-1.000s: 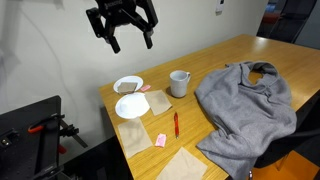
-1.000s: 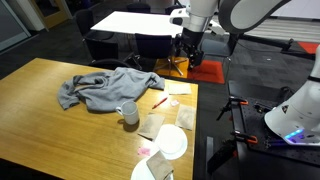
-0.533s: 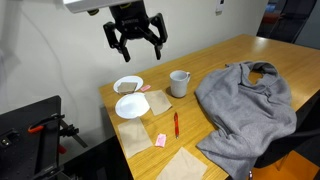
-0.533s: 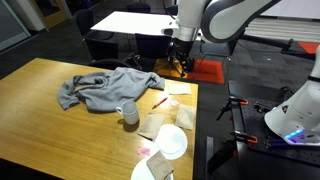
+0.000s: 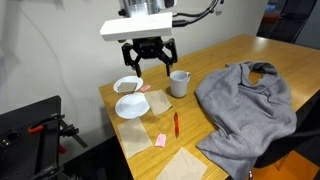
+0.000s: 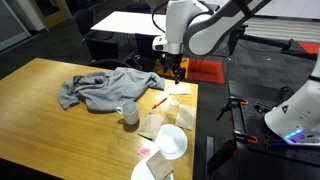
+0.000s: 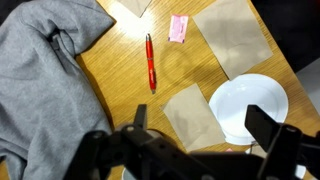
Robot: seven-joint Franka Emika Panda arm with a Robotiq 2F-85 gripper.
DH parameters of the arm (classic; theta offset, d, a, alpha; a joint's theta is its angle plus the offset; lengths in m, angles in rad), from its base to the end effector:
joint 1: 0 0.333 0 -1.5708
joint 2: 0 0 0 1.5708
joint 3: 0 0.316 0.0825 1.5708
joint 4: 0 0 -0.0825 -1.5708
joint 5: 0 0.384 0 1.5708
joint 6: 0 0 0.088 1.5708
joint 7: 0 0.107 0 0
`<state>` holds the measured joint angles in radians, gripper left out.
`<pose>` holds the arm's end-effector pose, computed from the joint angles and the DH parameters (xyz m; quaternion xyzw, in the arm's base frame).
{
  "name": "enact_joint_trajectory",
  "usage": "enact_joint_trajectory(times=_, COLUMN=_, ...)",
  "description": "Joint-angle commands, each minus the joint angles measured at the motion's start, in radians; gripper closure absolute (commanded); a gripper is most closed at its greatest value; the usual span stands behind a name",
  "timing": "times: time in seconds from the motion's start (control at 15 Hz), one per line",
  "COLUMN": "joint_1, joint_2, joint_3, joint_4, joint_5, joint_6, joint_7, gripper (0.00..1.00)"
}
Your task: Pick up the pen from the table and put it in the white mug cup.
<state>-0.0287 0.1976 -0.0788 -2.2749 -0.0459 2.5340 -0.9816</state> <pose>0.5372 -0.0575 0.2755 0.8970 0.4405 0.0154 0.0343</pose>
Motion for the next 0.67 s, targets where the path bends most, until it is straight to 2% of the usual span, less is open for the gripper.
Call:
enact_joint_trajectory(times=0.0, joint_1=-0.054, joint_2=0.095, joint_3=0.036, joint_4=0.061, joint_5=0.003, joint_6=0.038, joint_7=-0.026, gripper=0.0)
enact_joint_trajectory(times=0.6, joint_1=-0.141, joint_2=0.302, joint_3=0.076, joint_4=0.18, joint_5=-0.015, joint_6=0.121, joint_7=-0.02, gripper=0.0)
